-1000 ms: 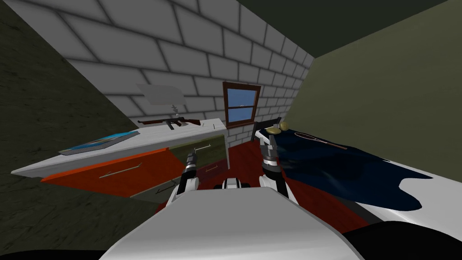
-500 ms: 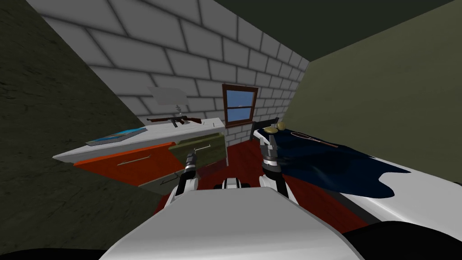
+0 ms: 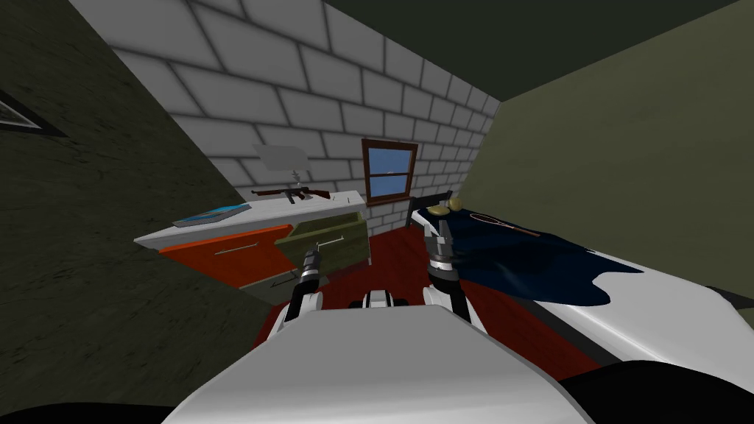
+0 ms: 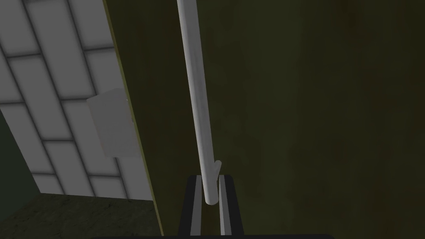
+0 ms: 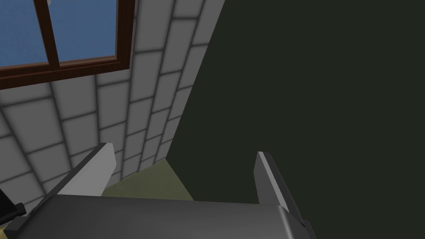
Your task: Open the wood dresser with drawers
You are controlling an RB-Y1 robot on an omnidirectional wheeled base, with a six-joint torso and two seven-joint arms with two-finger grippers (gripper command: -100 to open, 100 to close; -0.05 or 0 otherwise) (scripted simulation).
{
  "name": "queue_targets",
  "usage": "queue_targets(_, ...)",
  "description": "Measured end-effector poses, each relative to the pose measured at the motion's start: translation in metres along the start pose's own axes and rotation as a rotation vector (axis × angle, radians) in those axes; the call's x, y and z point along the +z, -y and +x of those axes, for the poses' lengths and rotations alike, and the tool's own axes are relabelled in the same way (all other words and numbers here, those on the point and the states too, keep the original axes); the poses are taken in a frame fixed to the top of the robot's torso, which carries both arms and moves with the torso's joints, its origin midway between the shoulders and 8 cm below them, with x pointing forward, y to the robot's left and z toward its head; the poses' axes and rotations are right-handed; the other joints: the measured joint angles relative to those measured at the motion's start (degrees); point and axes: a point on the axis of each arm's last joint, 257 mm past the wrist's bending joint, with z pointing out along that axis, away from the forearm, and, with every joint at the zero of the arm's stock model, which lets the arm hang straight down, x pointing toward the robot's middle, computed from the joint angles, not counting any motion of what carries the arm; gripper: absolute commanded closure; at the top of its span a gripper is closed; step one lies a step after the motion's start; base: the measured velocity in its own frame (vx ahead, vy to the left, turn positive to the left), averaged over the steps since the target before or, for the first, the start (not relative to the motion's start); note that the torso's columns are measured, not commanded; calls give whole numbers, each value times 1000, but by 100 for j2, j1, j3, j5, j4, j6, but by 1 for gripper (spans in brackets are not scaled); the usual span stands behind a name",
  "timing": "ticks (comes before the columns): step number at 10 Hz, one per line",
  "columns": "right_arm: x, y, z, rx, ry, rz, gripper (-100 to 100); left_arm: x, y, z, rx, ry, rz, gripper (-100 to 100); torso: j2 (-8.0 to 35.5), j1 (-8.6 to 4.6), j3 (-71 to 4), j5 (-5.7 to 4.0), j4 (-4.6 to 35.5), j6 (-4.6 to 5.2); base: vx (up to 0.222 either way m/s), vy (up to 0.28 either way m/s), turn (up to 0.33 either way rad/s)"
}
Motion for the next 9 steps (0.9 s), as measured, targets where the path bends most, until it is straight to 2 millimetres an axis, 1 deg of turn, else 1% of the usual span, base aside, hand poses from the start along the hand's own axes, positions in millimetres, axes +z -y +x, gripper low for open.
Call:
queue_targets(1,0,0,0,0,0,0,0,-1,-2,0,0,0,-4,-100,-24,10,-14,-9,7,-3,-19,-10,-30)
queue_targets(9,0,0,0,0,0,0,0,0,45,-17,6,18,-4,-100,15,2,8,-11,17,-9,9,0,-23)
